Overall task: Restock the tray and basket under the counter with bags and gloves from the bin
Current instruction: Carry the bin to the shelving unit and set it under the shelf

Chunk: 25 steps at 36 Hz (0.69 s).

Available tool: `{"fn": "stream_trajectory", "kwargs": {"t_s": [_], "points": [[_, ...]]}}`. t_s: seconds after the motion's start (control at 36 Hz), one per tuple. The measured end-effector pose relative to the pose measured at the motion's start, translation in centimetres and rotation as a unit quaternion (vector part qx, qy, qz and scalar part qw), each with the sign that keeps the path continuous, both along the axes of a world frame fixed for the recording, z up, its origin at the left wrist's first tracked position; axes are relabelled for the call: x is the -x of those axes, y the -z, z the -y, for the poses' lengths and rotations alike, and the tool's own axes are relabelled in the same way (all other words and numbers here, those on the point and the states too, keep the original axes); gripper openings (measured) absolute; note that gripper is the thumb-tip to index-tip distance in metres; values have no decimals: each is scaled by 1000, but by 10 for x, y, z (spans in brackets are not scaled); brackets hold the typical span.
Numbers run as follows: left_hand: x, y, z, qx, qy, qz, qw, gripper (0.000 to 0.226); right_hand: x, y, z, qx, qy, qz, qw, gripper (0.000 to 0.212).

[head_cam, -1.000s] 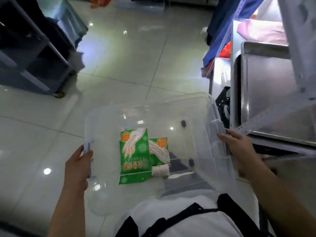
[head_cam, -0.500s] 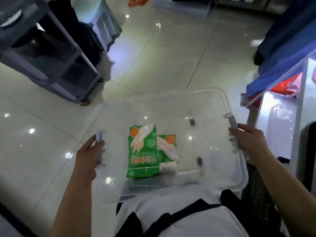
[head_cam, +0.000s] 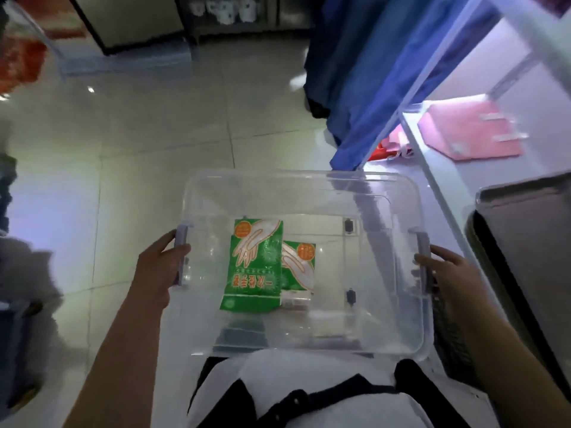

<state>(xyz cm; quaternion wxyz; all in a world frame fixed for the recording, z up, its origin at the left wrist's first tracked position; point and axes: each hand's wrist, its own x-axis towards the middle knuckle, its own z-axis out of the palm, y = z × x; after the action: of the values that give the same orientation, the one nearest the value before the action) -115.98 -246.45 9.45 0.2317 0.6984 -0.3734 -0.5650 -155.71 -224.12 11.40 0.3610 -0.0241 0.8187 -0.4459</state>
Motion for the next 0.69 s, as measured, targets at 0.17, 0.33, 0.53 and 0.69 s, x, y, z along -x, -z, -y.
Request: {"fn": "stream_trajectory", "kwargs": {"t_s": [0.17, 0.33, 0.53, 0.69], "points": [[89, 2, 124, 1, 150, 10, 989, 46, -20, -15, -5, 21, 190, -9, 981, 45], [190, 13, 170, 5, 264, 9, 965, 50, -23, -6, -7, 33, 379, -62, 923, 42], [272, 19, 199, -3, 361, 62, 930, 51, 19, 28, 18, 22, 482, -78, 872, 38], [317, 37, 229, -14, 400, 101, 911, 50, 35, 60, 45, -6, 525, -63, 849, 32]]}}
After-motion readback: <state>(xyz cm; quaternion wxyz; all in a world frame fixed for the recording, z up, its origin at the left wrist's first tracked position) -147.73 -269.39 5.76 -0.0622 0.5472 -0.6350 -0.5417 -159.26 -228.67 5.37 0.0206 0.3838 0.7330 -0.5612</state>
